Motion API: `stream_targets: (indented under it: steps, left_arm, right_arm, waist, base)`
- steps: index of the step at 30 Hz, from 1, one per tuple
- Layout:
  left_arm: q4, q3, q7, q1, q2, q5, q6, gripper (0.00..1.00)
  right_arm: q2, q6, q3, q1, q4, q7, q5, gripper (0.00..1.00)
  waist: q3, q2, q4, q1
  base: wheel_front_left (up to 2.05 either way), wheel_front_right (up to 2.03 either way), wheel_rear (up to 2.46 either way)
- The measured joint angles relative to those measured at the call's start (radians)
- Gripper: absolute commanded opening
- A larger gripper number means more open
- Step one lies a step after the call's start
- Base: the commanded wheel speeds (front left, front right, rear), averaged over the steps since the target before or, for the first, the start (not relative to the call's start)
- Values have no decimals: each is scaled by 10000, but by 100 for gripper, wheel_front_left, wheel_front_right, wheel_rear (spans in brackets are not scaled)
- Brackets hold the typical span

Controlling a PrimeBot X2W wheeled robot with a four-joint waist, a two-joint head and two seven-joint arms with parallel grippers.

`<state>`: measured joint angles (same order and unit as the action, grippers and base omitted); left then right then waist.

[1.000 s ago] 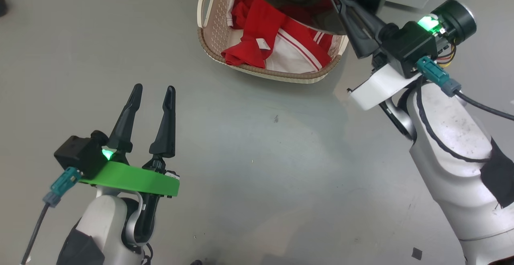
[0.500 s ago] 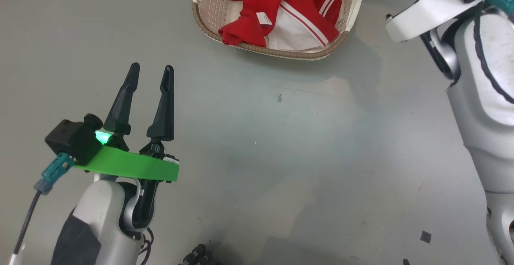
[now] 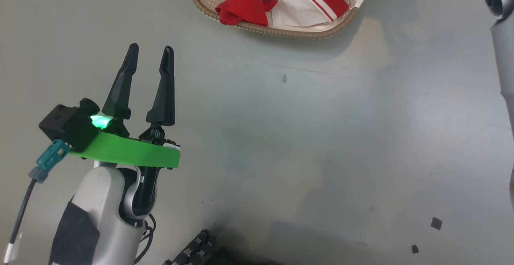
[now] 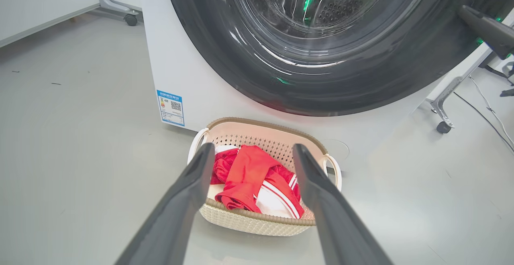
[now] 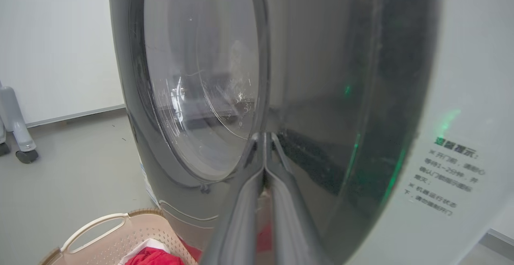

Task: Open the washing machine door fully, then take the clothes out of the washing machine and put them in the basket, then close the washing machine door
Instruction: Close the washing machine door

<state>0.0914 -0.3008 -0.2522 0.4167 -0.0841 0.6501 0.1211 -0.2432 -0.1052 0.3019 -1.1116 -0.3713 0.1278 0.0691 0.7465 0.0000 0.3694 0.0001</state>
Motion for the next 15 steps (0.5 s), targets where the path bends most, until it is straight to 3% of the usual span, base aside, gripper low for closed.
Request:
stream_targets:
  steps: [15]
  left_arm:
    - [199,-121,0,193,128,98,2,100]
  right_arm:
    - [-102,512,-316,-1219,-932,-153,-188,0]
  waist:
    - [345,0,276,0]
  base:
    - [0,0,0]
